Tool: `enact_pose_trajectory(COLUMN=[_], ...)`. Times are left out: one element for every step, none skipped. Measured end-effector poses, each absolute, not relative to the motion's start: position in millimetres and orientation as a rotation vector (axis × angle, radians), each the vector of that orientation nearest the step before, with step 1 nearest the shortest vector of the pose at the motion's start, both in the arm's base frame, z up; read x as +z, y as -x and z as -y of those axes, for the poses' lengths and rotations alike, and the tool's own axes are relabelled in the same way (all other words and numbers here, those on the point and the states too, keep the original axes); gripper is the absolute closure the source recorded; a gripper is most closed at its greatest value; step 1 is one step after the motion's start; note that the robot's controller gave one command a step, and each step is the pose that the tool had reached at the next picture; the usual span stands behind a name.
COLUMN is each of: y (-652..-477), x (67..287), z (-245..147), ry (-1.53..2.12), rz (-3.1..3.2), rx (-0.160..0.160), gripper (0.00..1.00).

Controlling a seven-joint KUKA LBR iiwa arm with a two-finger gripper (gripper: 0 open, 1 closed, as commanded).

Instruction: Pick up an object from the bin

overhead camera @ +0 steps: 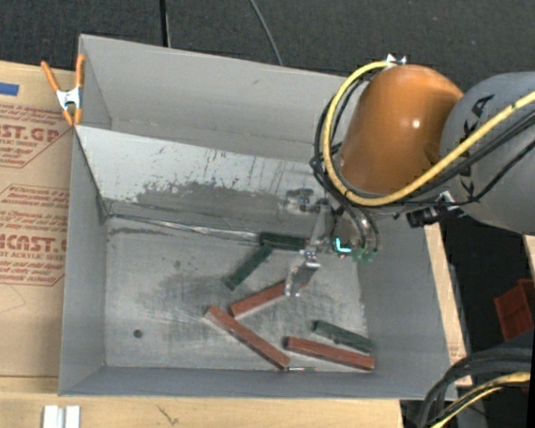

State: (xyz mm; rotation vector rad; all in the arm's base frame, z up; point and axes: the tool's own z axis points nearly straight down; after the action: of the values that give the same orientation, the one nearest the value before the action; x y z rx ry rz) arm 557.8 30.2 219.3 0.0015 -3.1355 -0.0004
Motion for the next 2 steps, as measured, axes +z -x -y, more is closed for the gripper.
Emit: enact_pose_trajectory(y=[-559.4, -570.3], x=[224, 157], z=[-30, -22], ry=[0.0, -0.184], rz=[3.144, 3.142], rx=[-0.001, 0.0], gripper=[0.0, 0.0])
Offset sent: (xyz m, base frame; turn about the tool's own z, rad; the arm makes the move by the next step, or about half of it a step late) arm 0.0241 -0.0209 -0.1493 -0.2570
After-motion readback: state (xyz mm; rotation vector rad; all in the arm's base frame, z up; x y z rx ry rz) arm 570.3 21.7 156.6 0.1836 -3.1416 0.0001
